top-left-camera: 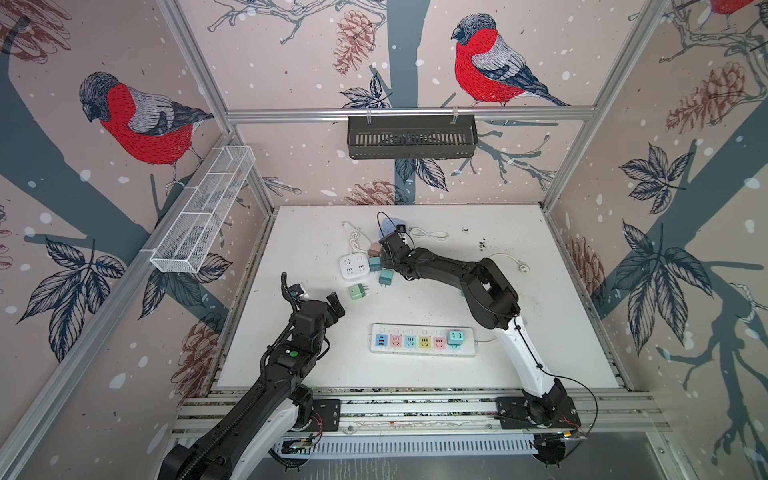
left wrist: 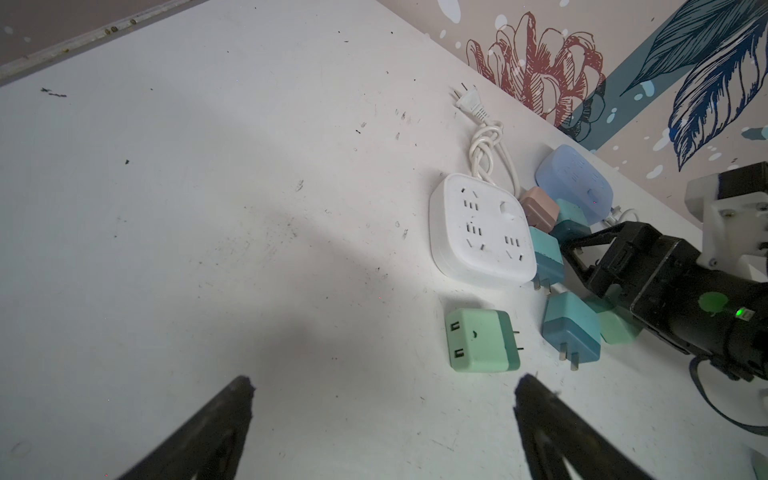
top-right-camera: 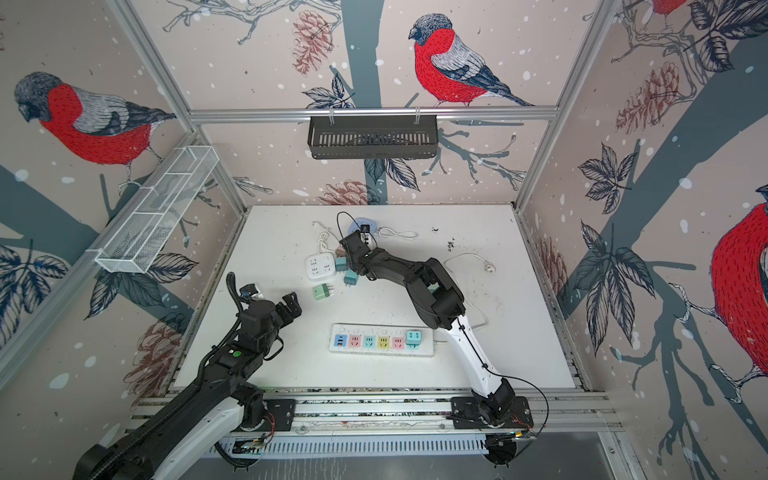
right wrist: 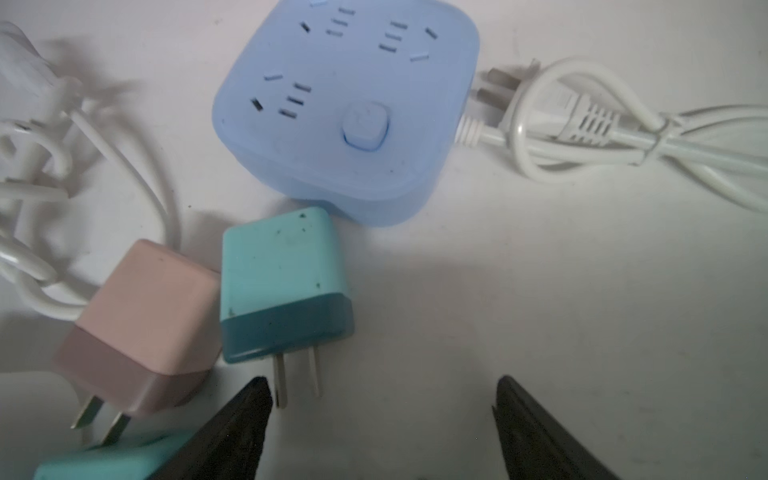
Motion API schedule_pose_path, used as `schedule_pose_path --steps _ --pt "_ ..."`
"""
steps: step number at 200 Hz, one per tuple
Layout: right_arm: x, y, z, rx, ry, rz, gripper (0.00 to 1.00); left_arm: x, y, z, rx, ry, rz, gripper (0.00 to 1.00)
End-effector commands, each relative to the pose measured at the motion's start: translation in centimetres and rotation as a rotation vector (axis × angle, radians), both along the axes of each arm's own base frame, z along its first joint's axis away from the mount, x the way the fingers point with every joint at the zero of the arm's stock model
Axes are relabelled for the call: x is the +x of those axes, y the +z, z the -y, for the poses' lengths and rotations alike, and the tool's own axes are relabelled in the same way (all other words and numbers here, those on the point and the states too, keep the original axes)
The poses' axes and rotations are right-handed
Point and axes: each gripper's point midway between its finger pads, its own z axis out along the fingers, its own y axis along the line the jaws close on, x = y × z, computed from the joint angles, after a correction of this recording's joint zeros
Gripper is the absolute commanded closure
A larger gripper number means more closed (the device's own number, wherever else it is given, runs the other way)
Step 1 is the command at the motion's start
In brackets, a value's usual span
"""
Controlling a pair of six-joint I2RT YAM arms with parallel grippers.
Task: Insert the plug
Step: 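Position the open right gripper over a teal adapter in the cluster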
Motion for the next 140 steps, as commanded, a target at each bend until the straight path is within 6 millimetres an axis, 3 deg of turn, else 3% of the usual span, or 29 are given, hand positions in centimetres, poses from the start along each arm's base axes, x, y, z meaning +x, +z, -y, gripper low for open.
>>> schedule_pose_path --steps 1,77,140 --pt "-0.3 -0.5 0.3 -0.012 0.001 -0.017 0.15 0.4 0.7 0.2 -0.017 0.002 0.035 0.02" --pt "-1.3 0.9 1.2 0.011 0.009 -0.015 0.22 0.4 0.8 0.3 -0.021 -0.005 0.035 0.02" --pt "-4.7 5.7 -0.2 0.049 0.053 0.048 0.19 0.4 0.8 0.2 -0.021 -0.003 0.037 0.02"
